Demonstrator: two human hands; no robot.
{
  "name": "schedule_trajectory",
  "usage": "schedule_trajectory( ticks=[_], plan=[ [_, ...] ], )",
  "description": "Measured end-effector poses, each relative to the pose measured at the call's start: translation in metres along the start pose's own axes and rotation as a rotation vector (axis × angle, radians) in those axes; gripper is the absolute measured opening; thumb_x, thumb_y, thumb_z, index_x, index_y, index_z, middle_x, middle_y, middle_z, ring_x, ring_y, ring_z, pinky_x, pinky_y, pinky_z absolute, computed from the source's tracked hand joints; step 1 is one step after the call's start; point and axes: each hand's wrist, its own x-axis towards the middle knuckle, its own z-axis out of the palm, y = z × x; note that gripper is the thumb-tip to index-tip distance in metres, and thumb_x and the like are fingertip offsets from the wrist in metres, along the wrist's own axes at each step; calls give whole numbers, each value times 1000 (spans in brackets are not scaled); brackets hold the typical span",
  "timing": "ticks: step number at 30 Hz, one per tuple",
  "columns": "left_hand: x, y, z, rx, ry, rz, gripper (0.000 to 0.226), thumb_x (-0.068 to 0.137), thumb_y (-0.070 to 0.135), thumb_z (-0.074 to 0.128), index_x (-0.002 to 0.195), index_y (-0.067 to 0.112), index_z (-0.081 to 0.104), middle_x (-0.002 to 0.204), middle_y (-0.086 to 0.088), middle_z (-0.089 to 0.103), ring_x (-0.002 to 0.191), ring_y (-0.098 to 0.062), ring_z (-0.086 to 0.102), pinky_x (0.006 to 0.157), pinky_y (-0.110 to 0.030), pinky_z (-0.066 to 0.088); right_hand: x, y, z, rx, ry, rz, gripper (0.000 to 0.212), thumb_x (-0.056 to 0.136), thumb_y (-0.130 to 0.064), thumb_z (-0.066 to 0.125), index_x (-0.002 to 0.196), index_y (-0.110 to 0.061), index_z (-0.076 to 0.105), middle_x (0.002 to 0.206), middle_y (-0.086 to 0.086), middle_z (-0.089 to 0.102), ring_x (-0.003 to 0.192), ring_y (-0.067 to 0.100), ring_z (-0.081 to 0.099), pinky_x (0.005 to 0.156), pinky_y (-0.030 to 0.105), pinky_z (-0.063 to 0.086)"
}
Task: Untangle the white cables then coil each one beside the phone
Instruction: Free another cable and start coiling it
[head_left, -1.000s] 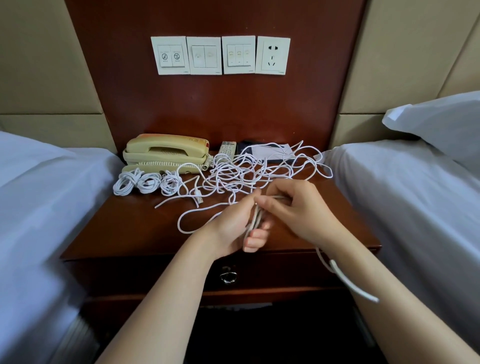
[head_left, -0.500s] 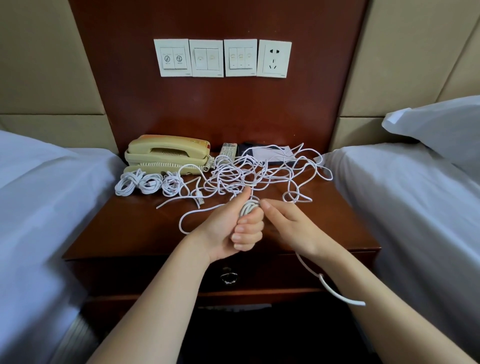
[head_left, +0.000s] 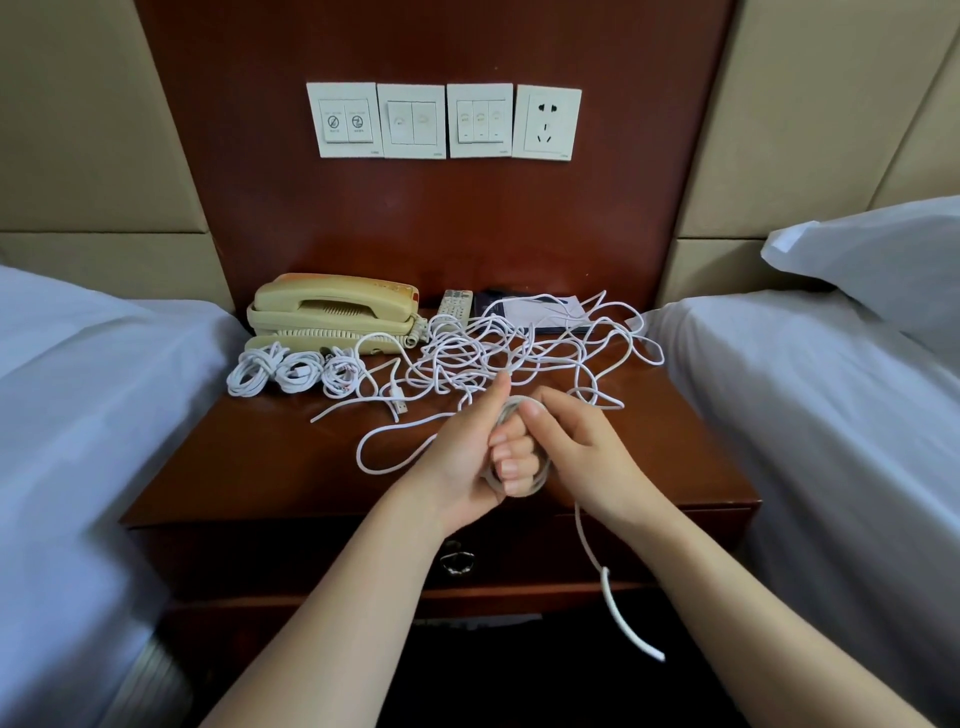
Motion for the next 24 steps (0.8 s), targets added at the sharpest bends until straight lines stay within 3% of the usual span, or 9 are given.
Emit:
schedule_trajectory(
  ticks=[4,6,8,10,14,17,20,22,24],
  plan=[
    [11,-5,4,248,347,159,67,101,42,33,40,15,34,36,-1,30,30,-13,34,37,-18,30,-1,-1,4,-51,111,6,38,93,-28,48,70,2,52,58,9,54,54,18,49,56,30,41],
    [15,-8,3,447,537,273,62,101,39,35,46,11,39,36,-1,38,33,-15,41,41,-21,35,-2,-4,9,-61,151,0,34,95,-24,48,69,-2,56,58,5,62,55,17,58,57,29,46],
    [15,-12,7,512,638,379,58,101,35,36,49,11,42,37,2,43,39,-14,45,47,-22,38,-1,-4,12,-85,238,4,34,95,-19,49,63,-10,53,55,-3,59,51,8,53,55,23,42],
    [13,-19,13,583,662,514,50,101,30,36,55,14,47,50,3,48,53,-15,48,59,-27,38,2,-3,14,-82,361,6,35,95,-15,49,60,-15,48,52,-7,50,50,4,44,51,15,33],
    [9,-32,25,709,654,646,28,101,27,34,82,19,52,71,11,53,71,-10,50,73,-31,41,1,-4,15,-69,524,-2,36,96,-19,45,65,-2,48,56,12,48,52,5,35,50,19,28],
    [10,-34,25,673,680,638,30,101,28,35,81,18,55,70,8,55,66,-6,50,69,-29,39,-2,-7,21,-43,582,7,38,98,-13,46,61,-7,44,52,8,44,51,5,35,48,17,28],
    [14,-31,23,552,705,576,38,100,31,39,86,11,67,79,-5,68,71,-12,58,71,-29,43,-2,-9,27,23,592,40,41,98,-12,47,58,-14,38,52,-1,39,50,5,33,49,22,28],
    [15,-29,22,472,732,523,42,100,35,37,79,13,66,79,-5,69,76,-17,62,75,-33,47,-2,-11,29,58,571,37,41,98,-13,46,58,-11,38,53,-3,40,51,5,33,50,26,28],
    [15,-24,20,404,768,489,48,101,37,34,70,14,63,75,-4,68,77,-21,63,75,-34,48,-3,-15,31,79,542,13,43,99,-12,45,57,-17,38,50,-11,43,49,2,34,49,18,27]
  ],
)
